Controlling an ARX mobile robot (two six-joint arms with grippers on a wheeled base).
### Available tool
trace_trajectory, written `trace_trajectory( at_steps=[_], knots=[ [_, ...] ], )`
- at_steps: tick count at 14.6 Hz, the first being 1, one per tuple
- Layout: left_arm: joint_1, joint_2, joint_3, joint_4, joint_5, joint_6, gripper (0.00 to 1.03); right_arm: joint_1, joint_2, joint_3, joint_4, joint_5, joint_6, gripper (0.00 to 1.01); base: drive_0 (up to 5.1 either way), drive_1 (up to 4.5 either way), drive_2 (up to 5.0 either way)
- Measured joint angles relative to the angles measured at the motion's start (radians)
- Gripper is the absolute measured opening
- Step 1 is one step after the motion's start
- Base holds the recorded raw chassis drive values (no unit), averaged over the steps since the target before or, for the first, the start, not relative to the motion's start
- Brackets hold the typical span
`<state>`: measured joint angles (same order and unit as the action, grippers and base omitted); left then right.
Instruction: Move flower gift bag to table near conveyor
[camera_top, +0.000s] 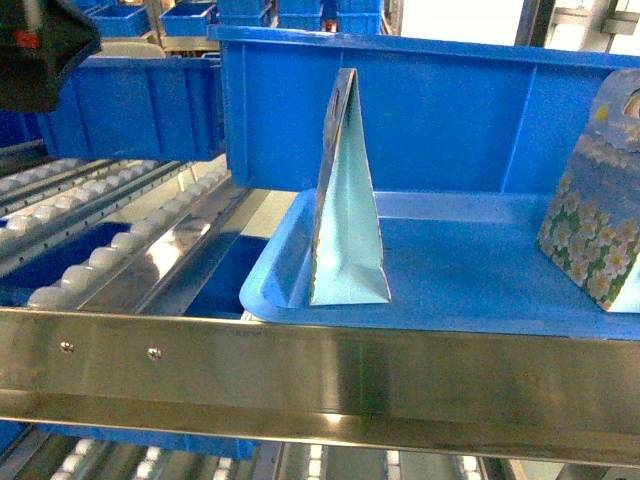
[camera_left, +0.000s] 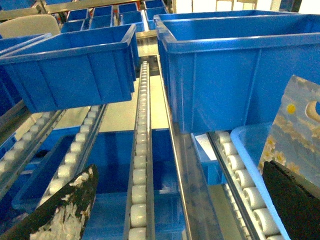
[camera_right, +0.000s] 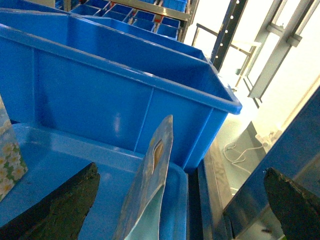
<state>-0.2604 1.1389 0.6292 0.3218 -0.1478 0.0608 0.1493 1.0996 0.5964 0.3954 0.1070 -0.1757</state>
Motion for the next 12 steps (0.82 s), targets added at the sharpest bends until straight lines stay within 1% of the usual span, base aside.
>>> trace_trajectory(
  at_steps=[3, 4, 5, 6, 7, 8, 9, 10, 11, 12],
  knots=[
    [-0.025, 0.039, 0.042, -0.004, -0.006, 0.000, 0.98, 0.000, 0.034, 0.027, 0.006, 0.000, -0.024, 0.98, 0.0, 0.00, 0.0],
    [-0.050, 0.072, 0.077, -0.009, -0.006, -0.002, 0.98, -0.007, 0.063, 0.050, 0.014, -0.008, -0.037, 0.98, 0.0, 0.00, 0.0],
    [-0.089, 0.126, 0.134, -0.032, -0.009, -0.013, 0.98, -0.008, 0.104, 0.085, 0.042, -0.004, -0.069, 0.98, 0.0, 0.00, 0.0],
    [-0.114, 0.162, 0.166, -0.047, -0.010, -0.031, 0.98, -0.013, 0.125, 0.103, 0.056, -0.005, -0.090, 0.98, 0.0, 0.00, 0.0],
    [-0.151, 0.211, 0.203, -0.063, -0.021, -0.040, 0.98, -0.024, 0.157, 0.127, 0.083, 0.000, -0.119, 0.98, 0.0, 0.00, 0.0],
    [-0.212, 0.268, 0.240, -0.080, -0.050, -0.055, 0.98, -0.061, 0.217, 0.149, 0.121, 0.005, -0.197, 0.98, 0.0, 0.00, 0.0],
    [-0.211, 0.269, 0.240, -0.078, -0.059, -0.057, 0.98, -0.097, 0.271, 0.161, 0.082, 0.008, -0.203, 0.98, 0.0, 0.00, 0.0],
    [-0.210, 0.269, 0.240, -0.077, -0.059, -0.057, 0.98, -0.145, 0.314, 0.156, 0.114, 0.006, -0.200, 0.98, 0.0, 0.00, 0.0],
    [-0.211, 0.269, 0.240, -0.078, -0.059, -0.057, 0.98, -0.153, 0.315, 0.148, 0.131, 0.002, -0.200, 0.98, 0.0, 0.00, 0.0],
    [-0.210, 0.269, 0.240, -0.078, -0.059, -0.057, 0.98, -0.158, 0.303, 0.148, 0.104, -0.022, -0.191, 0.98, 0.0, 0.00, 0.0]
  ],
)
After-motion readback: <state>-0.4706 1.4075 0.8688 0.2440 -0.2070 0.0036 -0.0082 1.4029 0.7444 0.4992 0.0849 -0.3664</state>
